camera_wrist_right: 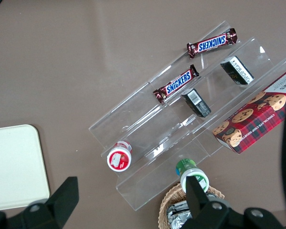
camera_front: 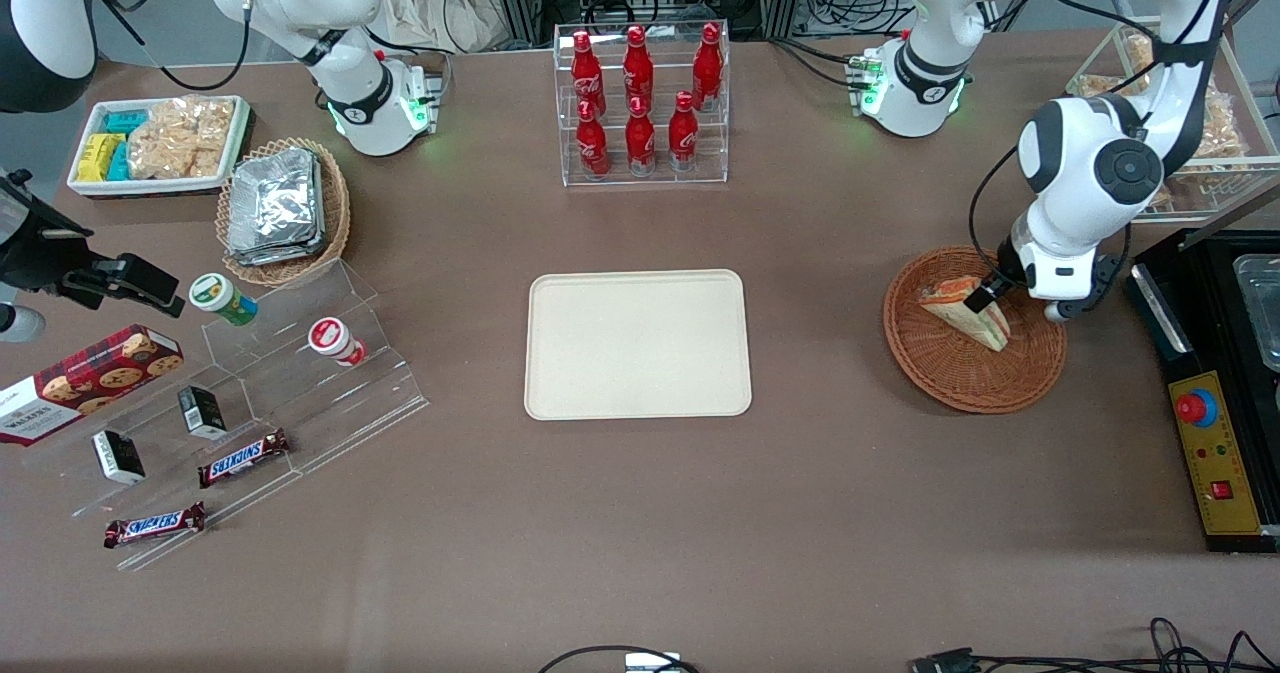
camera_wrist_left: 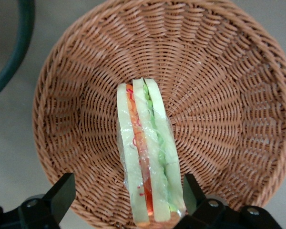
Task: Place sandwich from basket to tray
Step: 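Close the left gripper on the sandwich's wrapped edge, then lift the sandwich with the left gripper and carry it over the cream tray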
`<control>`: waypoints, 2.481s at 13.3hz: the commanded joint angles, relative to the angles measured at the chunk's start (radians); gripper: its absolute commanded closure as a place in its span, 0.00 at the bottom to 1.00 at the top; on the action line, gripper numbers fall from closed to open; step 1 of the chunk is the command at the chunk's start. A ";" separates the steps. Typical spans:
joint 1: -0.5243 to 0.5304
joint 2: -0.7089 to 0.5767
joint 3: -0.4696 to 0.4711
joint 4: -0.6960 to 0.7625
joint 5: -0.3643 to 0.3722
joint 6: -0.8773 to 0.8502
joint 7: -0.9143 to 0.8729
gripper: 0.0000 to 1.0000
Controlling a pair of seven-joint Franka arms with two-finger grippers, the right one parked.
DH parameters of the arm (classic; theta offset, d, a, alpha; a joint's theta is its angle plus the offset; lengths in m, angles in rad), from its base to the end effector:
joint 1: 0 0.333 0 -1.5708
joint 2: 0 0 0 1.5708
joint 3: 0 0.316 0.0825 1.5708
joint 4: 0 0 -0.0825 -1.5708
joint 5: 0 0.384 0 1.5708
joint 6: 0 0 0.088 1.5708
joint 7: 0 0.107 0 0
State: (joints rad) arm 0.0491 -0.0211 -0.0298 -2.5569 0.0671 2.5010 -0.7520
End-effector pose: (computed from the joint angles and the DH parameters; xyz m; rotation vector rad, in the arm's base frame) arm 0.4464 0.0082 0.2720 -2.8954 -1.0846 0.0282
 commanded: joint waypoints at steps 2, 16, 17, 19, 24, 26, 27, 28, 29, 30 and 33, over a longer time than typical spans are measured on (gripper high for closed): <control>-0.005 0.029 0.001 -0.043 -0.012 0.096 -0.039 0.00; -0.008 0.081 -0.001 -0.040 -0.010 0.174 -0.067 1.00; -0.008 0.075 -0.001 -0.037 -0.010 0.173 -0.067 1.00; -0.009 0.040 -0.002 -0.020 -0.004 0.130 -0.053 1.00; -0.017 -0.029 -0.030 0.196 0.002 -0.245 0.087 1.00; -0.017 -0.033 -0.057 0.306 0.000 -0.379 0.179 1.00; -0.018 -0.031 -0.074 0.358 -0.001 -0.419 0.219 1.00; -0.018 -0.030 -0.100 0.413 -0.007 -0.451 0.261 1.00; -0.017 -0.022 -0.128 0.462 -0.012 -0.482 0.296 1.00; -0.018 -0.019 -0.149 0.490 -0.013 -0.500 0.322 1.00; -0.018 -0.014 -0.246 0.517 -0.010 -0.502 0.423 1.00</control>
State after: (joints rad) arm 0.0327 -0.0570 -0.2262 -2.0798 0.0656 2.0228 -0.3983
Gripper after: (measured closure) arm 0.802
